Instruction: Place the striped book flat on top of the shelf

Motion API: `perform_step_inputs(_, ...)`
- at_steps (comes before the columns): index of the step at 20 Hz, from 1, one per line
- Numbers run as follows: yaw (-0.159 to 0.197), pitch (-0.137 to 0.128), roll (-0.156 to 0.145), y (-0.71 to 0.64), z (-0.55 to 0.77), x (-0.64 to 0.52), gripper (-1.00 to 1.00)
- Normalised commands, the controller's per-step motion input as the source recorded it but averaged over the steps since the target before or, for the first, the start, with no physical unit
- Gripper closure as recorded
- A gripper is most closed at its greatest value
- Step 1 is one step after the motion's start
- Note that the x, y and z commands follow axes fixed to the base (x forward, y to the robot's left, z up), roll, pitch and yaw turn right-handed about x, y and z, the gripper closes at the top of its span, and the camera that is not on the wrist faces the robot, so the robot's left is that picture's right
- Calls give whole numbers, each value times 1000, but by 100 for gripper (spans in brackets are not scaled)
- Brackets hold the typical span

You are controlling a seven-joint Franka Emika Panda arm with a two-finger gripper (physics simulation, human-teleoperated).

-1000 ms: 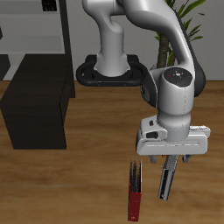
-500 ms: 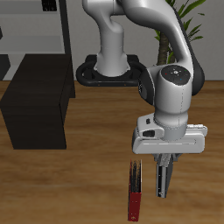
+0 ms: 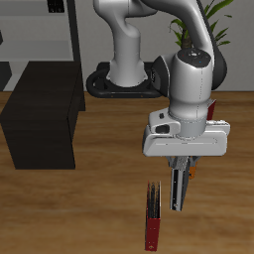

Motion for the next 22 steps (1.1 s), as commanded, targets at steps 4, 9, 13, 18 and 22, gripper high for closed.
perform_step_inputs(4,19,-85,-2,-128,668,-291,100)
perform_step_inputs(9,23,-90,8,-114,659,-376,100)
perform_step_inputs(13,26,-60,-7,-95,502,-418,100)
perform_step_inputs(18,27,-46,-40,-125,466,-420,100)
perform_step_inputs(22,19,-26,-24,-130,368,-356,100)
